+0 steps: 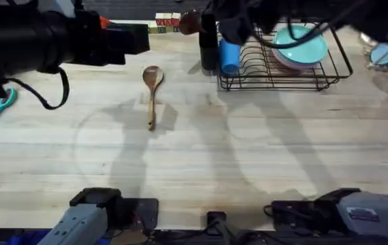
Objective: Pick up the spoon on the table one by one and put them onto the rack
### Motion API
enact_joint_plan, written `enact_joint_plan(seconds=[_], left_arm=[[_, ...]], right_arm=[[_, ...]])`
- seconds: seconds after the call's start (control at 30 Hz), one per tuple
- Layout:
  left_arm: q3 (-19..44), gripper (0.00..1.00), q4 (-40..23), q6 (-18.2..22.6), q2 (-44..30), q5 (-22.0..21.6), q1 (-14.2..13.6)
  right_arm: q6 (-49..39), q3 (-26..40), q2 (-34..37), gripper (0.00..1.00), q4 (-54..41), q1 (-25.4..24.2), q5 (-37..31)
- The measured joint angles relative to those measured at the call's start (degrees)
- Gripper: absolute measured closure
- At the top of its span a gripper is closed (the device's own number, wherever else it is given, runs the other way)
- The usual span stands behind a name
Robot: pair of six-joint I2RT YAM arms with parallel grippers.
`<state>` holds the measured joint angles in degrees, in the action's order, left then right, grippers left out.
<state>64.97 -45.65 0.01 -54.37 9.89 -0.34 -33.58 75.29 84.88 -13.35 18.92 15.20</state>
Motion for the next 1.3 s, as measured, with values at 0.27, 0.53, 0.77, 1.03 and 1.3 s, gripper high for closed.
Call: enact_joint_plan(seconds=[0.27, 0.53, 0.77, 1.03, 1.3], left_arm=[[0.00, 0.008, -0.01, 0.00, 0.00, 0.00, 0.00], [0.00, 0.009, 0.00, 0.00, 0.00, 0.00, 0.00], [0.00, 0.008, -0.52, 0.02, 0.00, 0.00, 0.00], [0.02, 0.008, -0.70, 0.00, -1.41, 0.00, 0.00], [2.70, 0.008, -4.02, -0.05, -11.31, -0.02, 0.00]], right_arm=[[-0.82, 0.04, -11.26, 0.005, -21.79, -4.29, -0.61], [-1.64, 0.11, -18.61, 0.005, -36.40, -9.52, -0.66], [-1.84, 0.11, -21.06, 0.004, -41.00, -10.91, -0.83], [-2.06, 0.11, -22.14, 0.004, -41.13, -10.91, -0.83], [-2.08, 0.11, -22.14, 0.004, -41.11, -10.91, -0.83]])
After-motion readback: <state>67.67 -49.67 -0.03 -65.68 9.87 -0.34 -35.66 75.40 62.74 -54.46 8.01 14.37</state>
